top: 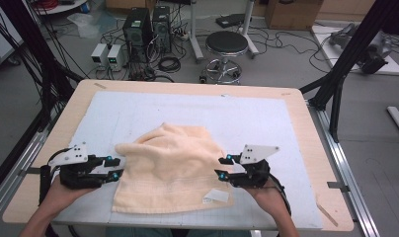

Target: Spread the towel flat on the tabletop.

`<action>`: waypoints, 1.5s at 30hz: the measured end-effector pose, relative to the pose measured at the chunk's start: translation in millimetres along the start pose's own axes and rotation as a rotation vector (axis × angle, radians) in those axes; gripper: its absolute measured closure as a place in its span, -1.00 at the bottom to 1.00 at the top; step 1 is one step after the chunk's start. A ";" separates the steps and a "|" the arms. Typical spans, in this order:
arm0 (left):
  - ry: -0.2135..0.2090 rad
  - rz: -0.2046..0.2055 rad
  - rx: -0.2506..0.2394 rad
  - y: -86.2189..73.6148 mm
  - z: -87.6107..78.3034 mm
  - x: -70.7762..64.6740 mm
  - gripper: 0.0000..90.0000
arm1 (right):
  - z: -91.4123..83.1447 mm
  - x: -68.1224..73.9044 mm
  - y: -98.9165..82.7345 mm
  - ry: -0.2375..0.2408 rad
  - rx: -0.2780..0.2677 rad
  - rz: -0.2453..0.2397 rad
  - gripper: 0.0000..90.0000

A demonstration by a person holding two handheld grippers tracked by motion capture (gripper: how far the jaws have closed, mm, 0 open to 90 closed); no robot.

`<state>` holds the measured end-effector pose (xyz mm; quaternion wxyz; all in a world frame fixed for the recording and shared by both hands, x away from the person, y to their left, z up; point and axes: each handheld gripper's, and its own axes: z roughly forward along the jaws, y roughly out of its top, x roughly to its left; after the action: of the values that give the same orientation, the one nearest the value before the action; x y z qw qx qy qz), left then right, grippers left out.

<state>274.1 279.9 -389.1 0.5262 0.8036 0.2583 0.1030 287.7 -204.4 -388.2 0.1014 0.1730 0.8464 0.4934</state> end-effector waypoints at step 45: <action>0.049 0.018 0.063 1.4 40.9 16.6 0.79 | 21.0 -2.0 -3.0 0.119 0.138 -0.013 0.88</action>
<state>306.5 255.8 -407.0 0.4933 0.8193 0.2668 0.1191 296.1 -189.7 -401.2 0.0419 0.1445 0.8839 0.4427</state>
